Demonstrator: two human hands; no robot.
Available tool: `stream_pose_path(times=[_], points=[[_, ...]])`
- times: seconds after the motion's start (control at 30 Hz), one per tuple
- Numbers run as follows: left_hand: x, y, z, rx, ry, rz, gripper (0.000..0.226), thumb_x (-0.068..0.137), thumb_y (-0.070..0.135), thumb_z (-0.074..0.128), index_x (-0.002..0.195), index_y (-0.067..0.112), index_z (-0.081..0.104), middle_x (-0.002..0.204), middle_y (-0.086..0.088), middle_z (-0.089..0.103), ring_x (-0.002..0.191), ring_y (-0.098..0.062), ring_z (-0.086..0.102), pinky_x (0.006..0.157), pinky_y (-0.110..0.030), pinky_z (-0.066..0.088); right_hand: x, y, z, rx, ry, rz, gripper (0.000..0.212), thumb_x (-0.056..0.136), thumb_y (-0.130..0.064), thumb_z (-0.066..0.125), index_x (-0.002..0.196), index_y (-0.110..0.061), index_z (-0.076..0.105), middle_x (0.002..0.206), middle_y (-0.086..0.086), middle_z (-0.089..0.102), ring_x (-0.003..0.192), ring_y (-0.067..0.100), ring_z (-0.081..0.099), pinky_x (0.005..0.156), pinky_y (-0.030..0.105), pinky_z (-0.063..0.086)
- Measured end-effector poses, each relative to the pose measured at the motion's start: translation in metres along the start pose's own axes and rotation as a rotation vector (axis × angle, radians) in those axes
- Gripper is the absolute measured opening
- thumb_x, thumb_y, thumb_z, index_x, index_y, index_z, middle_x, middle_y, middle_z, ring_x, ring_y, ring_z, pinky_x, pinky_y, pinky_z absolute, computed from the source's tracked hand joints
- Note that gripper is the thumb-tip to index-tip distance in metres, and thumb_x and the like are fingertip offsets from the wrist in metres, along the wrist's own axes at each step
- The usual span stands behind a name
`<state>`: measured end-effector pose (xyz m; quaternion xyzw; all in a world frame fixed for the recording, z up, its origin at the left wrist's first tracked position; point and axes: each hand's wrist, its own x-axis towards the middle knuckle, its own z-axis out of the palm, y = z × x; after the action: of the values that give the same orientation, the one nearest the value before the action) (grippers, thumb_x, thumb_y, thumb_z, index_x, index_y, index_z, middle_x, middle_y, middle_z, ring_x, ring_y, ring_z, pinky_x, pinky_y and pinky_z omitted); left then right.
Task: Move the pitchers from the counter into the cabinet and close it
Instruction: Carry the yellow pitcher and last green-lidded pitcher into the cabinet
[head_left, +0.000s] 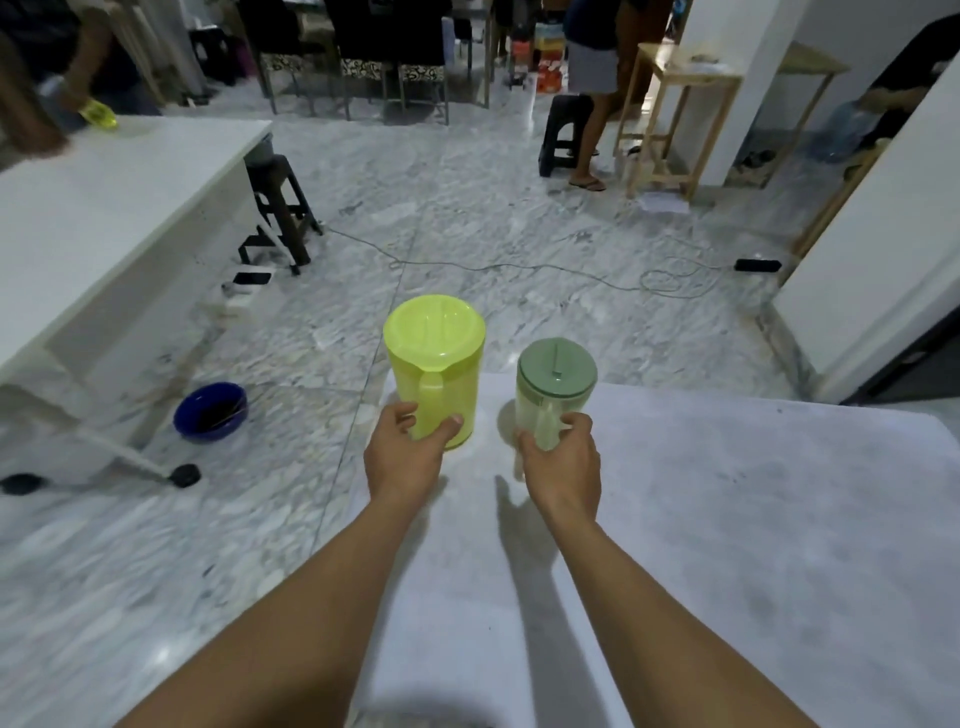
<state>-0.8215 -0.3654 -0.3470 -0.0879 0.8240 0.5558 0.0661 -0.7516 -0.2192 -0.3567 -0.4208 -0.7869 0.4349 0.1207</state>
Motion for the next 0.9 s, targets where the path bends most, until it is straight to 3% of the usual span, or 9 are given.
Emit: stream_pose_path(times=[0.07, 0.17, 0.27, 0.4, 0.57, 0.63, 0.7, 0.8, 0.9], points=[[0.008, -0.001, 0.007, 0.017, -0.004, 0.004, 0.054, 0.062, 0.055, 0.082, 0.102, 0.027, 0.061, 0.105, 0.008, 0.067, 0.098, -0.014, 0.062, 0.090, -0.036, 0.050, 0.010, 0.001, 0.009, 0.089, 0.017, 0.052, 0.046, 0.084, -0.042, 0.071, 0.119, -0.020, 0.052, 0.118, 0.005, 0.067, 0.110, 0.030, 0.062, 0.086, 0.042, 0.053], [0.017, 0.000, 0.018, 0.065, 0.003, 0.052, 0.044, 0.066, 0.059, 0.075, 0.092, 0.025, 0.067, 0.090, 0.008, 0.070, 0.088, -0.016, 0.064, 0.077, -0.035, 0.051, 0.024, 0.001, 0.020, 0.190, 0.013, 0.124, 0.031, 0.087, -0.040, 0.071, 0.105, -0.018, 0.060, 0.102, 0.003, 0.071, 0.098, 0.028, 0.065, 0.079, 0.035, 0.049], [0.023, 0.002, 0.028, 0.070, 0.027, 0.097, 0.028, 0.082, 0.046, 0.067, 0.085, 0.019, 0.071, 0.083, 0.002, 0.070, 0.083, -0.022, 0.063, 0.070, -0.031, 0.043, 0.030, 0.005, 0.030, 0.252, -0.006, 0.138, 0.025, 0.089, -0.037, 0.067, 0.098, -0.015, 0.061, 0.088, 0.001, 0.066, 0.088, 0.026, 0.062, 0.075, 0.031, 0.044], [0.027, 0.000, 0.032, 0.018, 0.047, 0.113, 0.031, 0.094, 0.033, 0.057, 0.081, 0.008, 0.070, 0.071, 0.005, 0.067, 0.073, -0.019, 0.062, 0.062, -0.026, 0.038, 0.030, 0.008, 0.038, 0.279, 0.036, 0.095, 0.018, 0.092, -0.027, 0.061, 0.098, -0.011, 0.057, 0.082, 0.000, 0.062, 0.081, 0.026, 0.059, 0.071, 0.031, 0.040], [0.038, 0.003, 0.025, -0.038, 0.055, 0.126, 0.030, 0.092, 0.024, 0.057, 0.075, 0.002, 0.065, 0.073, -0.012, 0.070, 0.072, -0.025, 0.065, 0.059, -0.025, 0.045, 0.023, 0.001, 0.037, 0.270, 0.074, 0.023, 0.009, 0.092, -0.017, 0.056, 0.092, -0.009, 0.052, 0.076, -0.001, 0.057, 0.069, 0.017, 0.054, 0.058, 0.029, 0.037], [0.043, 0.012, 0.020, -0.055, 0.054, 0.144, 0.030, 0.089, 0.020, 0.057, 0.075, -0.006, 0.063, 0.073, -0.020, 0.068, 0.068, -0.028, 0.061, 0.049, -0.015, 0.037, 0.019, -0.006, 0.034, 0.283, 0.095, 0.016, 0.009, 0.091, -0.018, 0.056, 0.091, -0.010, 0.051, 0.077, 0.000, 0.057, 0.069, 0.016, 0.055, 0.060, 0.030, 0.038], [0.046, 0.022, 0.014, -0.057, 0.045, 0.175, 0.032, 0.087, 0.020, 0.058, 0.073, -0.009, 0.060, 0.070, -0.021, 0.066, 0.064, -0.031, 0.058, 0.046, -0.018, 0.035, 0.014, -0.015, 0.027, 0.293, 0.116, 0.006, 0.010, 0.091, -0.018, 0.057, 0.090, -0.010, 0.051, 0.076, 0.000, 0.057, 0.068, 0.015, 0.054, 0.061, 0.031, 0.038], [0.043, 0.041, 0.003, -0.056, -0.006, 0.231, 0.035, 0.087, 0.020, 0.059, 0.058, 0.005, 0.046, 0.055, -0.010, 0.051, 0.054, -0.024, 0.046, 0.047, -0.027, 0.034, 0.003, -0.034, 0.011, 0.312, 0.177, 0.006, 0.012, 0.089, -0.019, 0.057, 0.090, -0.008, 0.053, 0.076, 0.001, 0.056, 0.069, 0.018, 0.054, 0.059, 0.031, 0.039], [0.031, 0.068, -0.009, -0.047, -0.065, 0.314, 0.041, 0.086, 0.017, 0.060, 0.054, 0.016, 0.034, 0.049, 0.001, 0.037, 0.048, -0.017, 0.034, 0.042, -0.022, 0.027, -0.011, -0.052, -0.012, 0.336, 0.268, 0.010, 0.014, 0.088, -0.021, 0.057, 0.091, -0.007, 0.054, 0.077, 0.003, 0.058, 0.073, 0.023, 0.056, 0.063, 0.032, 0.039]])
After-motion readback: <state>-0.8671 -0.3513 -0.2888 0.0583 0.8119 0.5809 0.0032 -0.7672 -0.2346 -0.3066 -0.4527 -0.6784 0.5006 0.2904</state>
